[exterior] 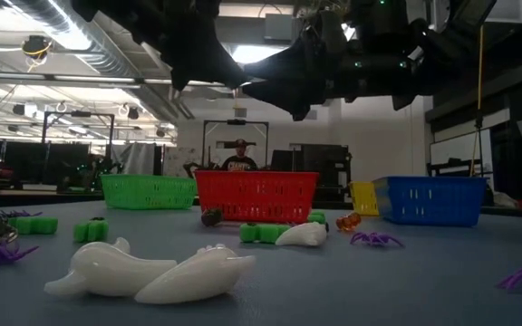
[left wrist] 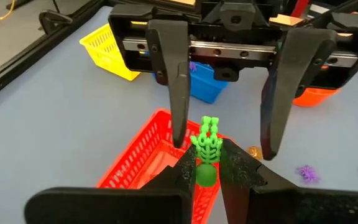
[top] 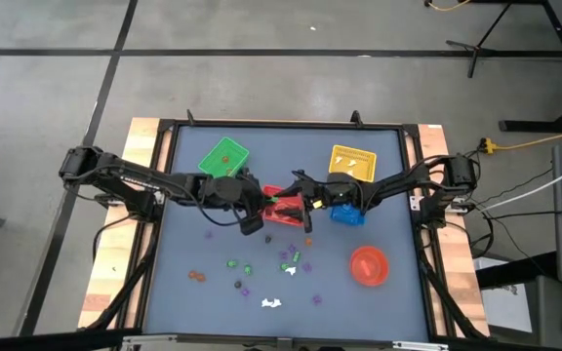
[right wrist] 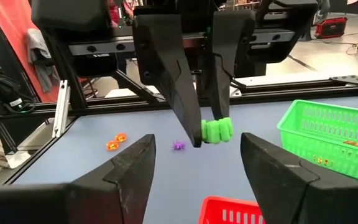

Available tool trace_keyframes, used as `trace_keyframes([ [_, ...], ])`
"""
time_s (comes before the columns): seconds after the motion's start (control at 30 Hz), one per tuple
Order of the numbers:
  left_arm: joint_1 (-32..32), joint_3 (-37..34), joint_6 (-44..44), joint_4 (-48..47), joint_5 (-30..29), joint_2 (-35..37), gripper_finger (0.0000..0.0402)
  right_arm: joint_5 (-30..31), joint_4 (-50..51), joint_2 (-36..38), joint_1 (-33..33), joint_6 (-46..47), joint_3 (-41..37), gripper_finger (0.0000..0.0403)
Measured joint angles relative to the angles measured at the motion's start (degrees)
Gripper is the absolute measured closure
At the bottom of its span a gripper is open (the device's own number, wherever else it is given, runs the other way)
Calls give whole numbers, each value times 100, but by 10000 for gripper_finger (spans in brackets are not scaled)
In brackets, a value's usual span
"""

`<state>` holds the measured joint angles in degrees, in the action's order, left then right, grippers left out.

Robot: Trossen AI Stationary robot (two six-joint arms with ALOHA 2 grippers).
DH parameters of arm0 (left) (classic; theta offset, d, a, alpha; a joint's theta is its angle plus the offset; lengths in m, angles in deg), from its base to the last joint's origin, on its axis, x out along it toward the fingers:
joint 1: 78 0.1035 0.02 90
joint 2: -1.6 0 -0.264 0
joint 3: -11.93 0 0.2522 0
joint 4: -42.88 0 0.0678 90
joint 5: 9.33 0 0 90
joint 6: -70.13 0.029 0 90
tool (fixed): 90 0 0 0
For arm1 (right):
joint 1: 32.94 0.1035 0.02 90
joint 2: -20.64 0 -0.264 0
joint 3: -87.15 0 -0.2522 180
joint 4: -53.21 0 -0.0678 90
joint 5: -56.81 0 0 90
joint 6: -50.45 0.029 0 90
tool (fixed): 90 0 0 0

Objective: Sort Halloween decoration
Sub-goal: Put the green skeleton toy into the orange bin

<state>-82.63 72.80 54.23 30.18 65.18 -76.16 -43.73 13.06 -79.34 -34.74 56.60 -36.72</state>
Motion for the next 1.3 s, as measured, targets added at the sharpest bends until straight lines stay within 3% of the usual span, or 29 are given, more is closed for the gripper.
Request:
trace_keyframes([
  [1.17, -42, 0, 0, -61, 144, -2, 367, -215, -166, 0, -2, -2, 2, 167],
  [1.3, -41, 0, 0, -61, 142, -2, 367, -215, -168, 1, -2, -2, 2, 185],
])
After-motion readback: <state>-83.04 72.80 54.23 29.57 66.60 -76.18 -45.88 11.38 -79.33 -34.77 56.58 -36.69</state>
